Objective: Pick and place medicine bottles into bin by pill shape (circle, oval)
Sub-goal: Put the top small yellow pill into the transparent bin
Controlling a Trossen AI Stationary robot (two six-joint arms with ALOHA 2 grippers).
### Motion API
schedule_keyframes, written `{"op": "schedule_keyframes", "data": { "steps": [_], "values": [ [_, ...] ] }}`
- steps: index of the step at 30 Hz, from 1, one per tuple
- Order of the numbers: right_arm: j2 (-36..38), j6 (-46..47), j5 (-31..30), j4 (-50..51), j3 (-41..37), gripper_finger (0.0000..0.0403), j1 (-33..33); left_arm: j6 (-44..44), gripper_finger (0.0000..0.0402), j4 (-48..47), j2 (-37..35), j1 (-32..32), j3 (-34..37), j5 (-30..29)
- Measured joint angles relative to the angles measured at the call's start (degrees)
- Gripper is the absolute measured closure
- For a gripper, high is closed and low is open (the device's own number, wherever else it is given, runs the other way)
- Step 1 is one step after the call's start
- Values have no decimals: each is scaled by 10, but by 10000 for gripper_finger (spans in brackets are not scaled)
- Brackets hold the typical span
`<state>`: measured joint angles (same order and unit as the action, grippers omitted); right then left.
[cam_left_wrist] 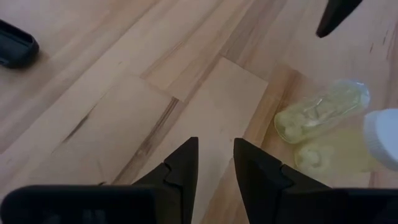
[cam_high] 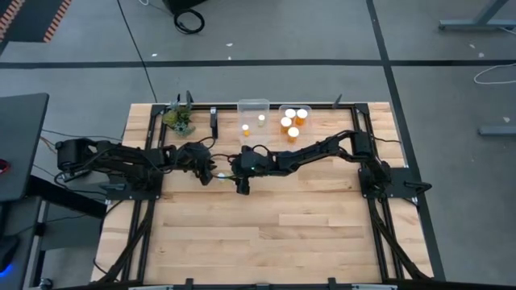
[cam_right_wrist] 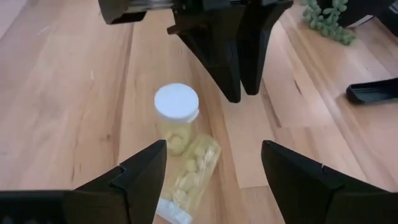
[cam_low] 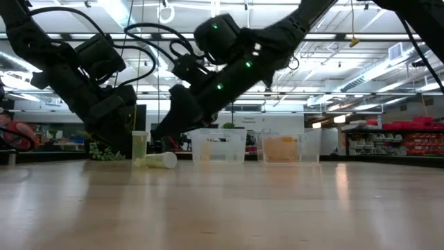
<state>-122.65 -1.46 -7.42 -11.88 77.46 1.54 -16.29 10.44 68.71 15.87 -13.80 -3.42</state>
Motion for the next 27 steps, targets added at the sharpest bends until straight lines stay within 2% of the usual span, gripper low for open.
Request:
{"op": "schedule_keyframes", "data": {
  "steps": [5,14,21,27],
  "values": [
    [0,21,-3,-116,-62,134,-2,0,292,0,0,0,0,0],
    [0,26,-43,-123,-66,134,-9,2,291,9,0,0,0,0],
    [-1,34,-46,-140,-66,134,-18,4,291,18,0,0,0,0],
    [-37,48,-49,-180,-66,134,-28,4,291,17,0,0,0,0]
  ]
}}
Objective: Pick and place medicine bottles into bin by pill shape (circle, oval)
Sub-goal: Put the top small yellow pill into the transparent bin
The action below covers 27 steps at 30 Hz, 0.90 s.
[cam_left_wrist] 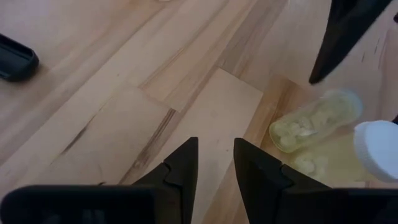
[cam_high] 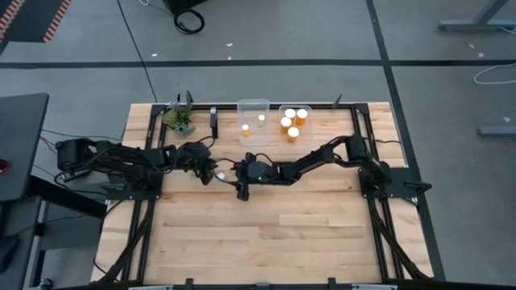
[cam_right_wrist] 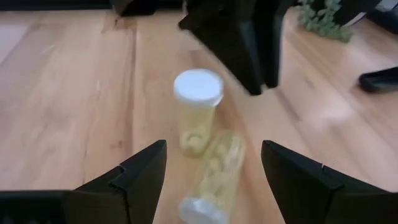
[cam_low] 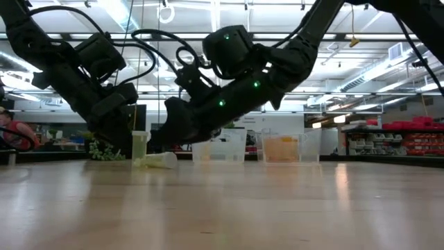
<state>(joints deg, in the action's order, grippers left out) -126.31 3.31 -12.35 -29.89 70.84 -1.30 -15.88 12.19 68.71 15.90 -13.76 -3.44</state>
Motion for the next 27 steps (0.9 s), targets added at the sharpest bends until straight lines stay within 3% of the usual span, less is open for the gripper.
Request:
{"op": "schedule_keyframes", "data": {
  "steps": [10,27],
  "values": [
    [-4,6,-39,9,0,134,-4,6,290,0,0,0,0,0],
    [-21,22,-32,12,1,134,-4,6,292,0,0,0,0,0]
  ]
}}
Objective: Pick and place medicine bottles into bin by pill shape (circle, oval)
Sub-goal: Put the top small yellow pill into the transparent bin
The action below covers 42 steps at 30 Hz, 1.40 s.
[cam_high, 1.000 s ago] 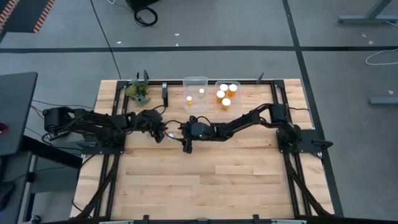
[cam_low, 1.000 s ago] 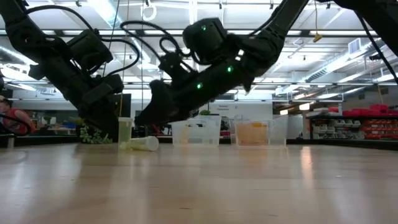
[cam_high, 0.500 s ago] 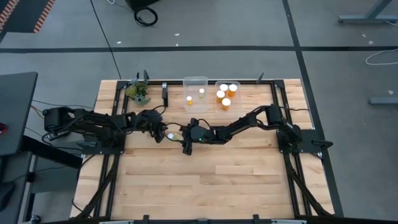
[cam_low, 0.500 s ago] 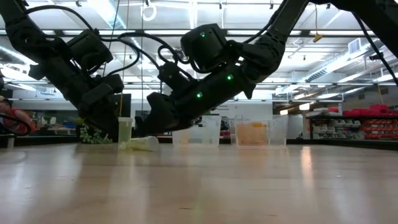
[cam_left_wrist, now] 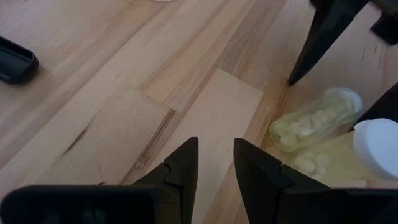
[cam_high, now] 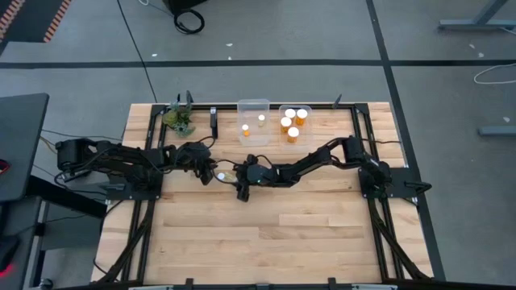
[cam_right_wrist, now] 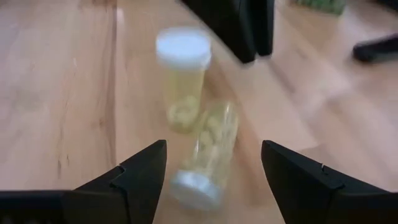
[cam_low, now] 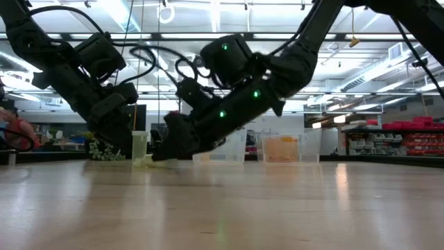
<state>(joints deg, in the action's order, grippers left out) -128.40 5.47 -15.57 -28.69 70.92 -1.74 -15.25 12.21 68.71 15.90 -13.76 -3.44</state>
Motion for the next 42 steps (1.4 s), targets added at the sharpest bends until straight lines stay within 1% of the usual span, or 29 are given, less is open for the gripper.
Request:
{"op": "schedule_keyframes", "data": {
  "steps": [2,5,15,25,42],
  "values": [
    [-20,13,10,-17,2,134,0,0,292,0,0,0,0,0],
    [-29,17,20,-30,3,134,0,0,292,-1,0,0,0,0],
    [-29,22,24,-18,3,139,8,4,292,-1,0,0,0,0],
    [-29,19,23,-11,3,192,8,5,291,-1,0,0,0,0],
    [-29,10,24,-7,2,248,9,5,289,-4,0,0,0,0]
  ]
}}
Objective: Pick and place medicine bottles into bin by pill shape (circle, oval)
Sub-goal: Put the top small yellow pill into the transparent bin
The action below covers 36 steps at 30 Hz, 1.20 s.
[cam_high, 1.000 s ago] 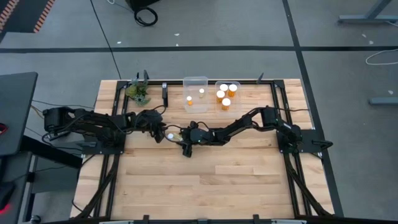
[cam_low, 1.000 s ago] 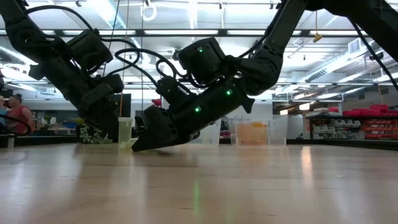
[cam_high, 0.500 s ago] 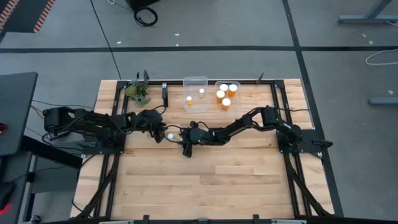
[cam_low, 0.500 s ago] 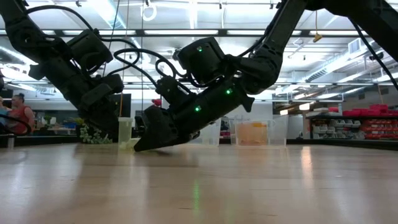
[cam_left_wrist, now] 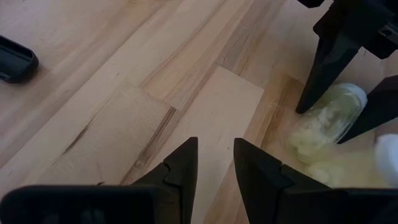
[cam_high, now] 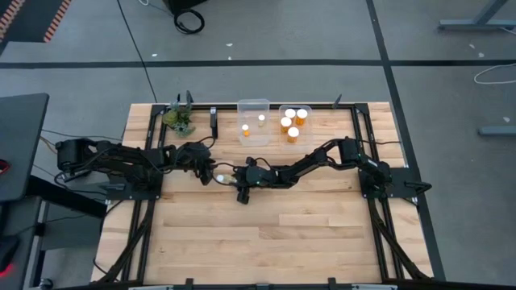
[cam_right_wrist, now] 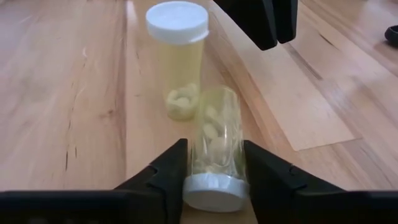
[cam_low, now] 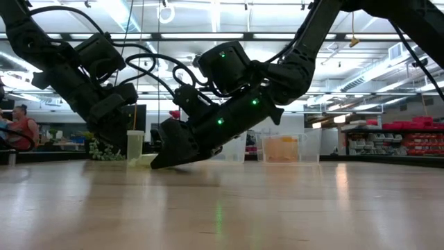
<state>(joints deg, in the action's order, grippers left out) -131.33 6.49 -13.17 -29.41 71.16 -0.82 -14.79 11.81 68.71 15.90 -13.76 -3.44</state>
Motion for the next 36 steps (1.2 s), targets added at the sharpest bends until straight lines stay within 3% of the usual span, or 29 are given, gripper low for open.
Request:
{"op": "schedule_keyframes", "data": {
  "steps": [36],
  "values": [
    [62,-38,-5,118,-5,265,22,0,289,-5,0,0,0,0]
  ]
}}
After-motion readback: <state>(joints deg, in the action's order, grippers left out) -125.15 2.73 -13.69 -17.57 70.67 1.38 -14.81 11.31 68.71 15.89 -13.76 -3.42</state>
